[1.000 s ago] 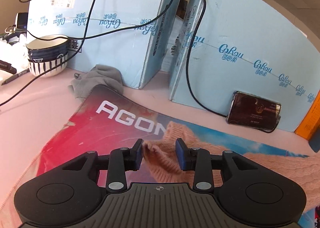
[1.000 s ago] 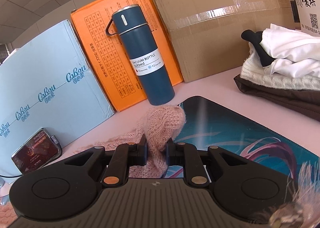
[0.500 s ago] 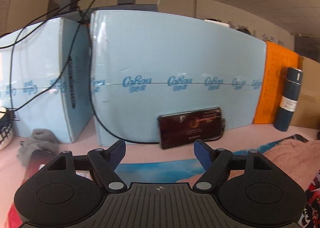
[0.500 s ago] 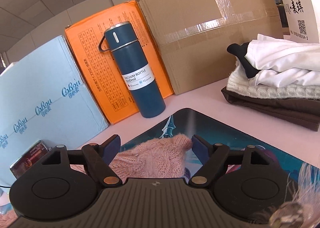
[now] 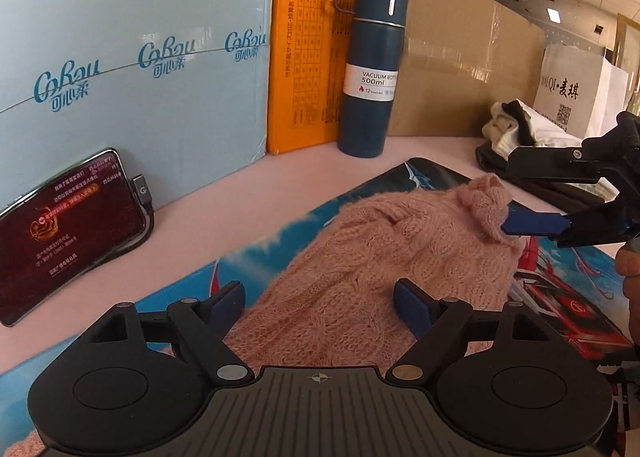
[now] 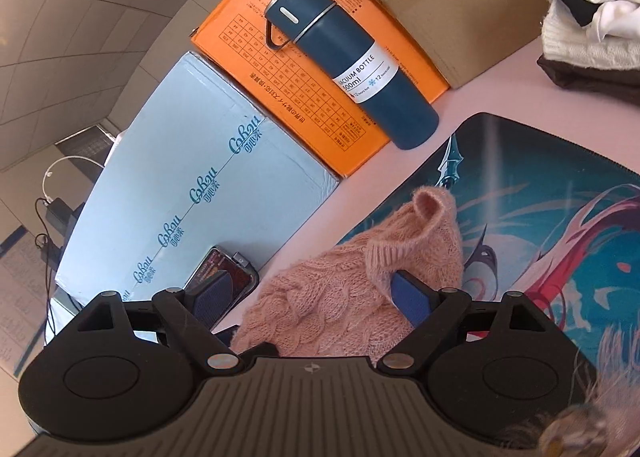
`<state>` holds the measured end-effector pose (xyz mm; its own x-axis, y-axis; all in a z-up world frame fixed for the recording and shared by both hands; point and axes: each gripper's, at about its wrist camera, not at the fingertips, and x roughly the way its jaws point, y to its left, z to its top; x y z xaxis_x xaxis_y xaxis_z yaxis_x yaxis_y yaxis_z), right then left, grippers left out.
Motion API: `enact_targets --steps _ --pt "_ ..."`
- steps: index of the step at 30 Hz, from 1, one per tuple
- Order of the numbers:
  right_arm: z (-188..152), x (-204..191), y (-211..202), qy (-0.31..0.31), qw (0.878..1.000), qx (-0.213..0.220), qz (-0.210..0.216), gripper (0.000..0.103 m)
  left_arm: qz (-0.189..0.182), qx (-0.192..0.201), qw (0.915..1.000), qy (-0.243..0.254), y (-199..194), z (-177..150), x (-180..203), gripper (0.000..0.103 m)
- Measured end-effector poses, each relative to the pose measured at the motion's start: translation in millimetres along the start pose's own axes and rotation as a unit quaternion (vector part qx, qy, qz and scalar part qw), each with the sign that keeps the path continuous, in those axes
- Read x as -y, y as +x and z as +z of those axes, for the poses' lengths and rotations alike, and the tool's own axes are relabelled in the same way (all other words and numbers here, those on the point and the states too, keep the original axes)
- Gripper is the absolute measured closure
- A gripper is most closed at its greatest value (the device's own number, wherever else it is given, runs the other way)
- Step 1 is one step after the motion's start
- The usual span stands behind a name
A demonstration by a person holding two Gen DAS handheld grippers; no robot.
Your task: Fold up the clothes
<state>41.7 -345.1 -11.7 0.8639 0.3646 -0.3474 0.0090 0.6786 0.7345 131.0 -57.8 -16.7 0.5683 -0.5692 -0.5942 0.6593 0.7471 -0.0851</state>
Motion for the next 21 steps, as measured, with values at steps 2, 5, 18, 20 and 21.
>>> enact_targets --steps 2,5,18,20,21 --pt "0 0 -1 0.007 1.0 -0.01 0.01 0.017 -0.015 0.002 0.9999 0.002 -1 -1 0 0.067" --pt "1 -2 -5 0.005 1.0 0.0 0.018 0.017 -0.011 0.019 0.9987 0.045 -13 -3 15 0.085" --pt "-13 0 -43 0.023 0.996 -0.033 0.085 0.017 0.066 0.098 0.977 0.177 -84 -39 112 0.086" --pt "-18 -3 -49 0.025 0.995 -0.043 0.089 0.017 0.068 0.091 0.9746 0.193 -87 -48 123 0.086" --pt "-22 -5 -51 0.027 0.995 -0.049 0.086 0.017 0.067 0.085 0.9746 0.196 -88 -52 127 0.086"
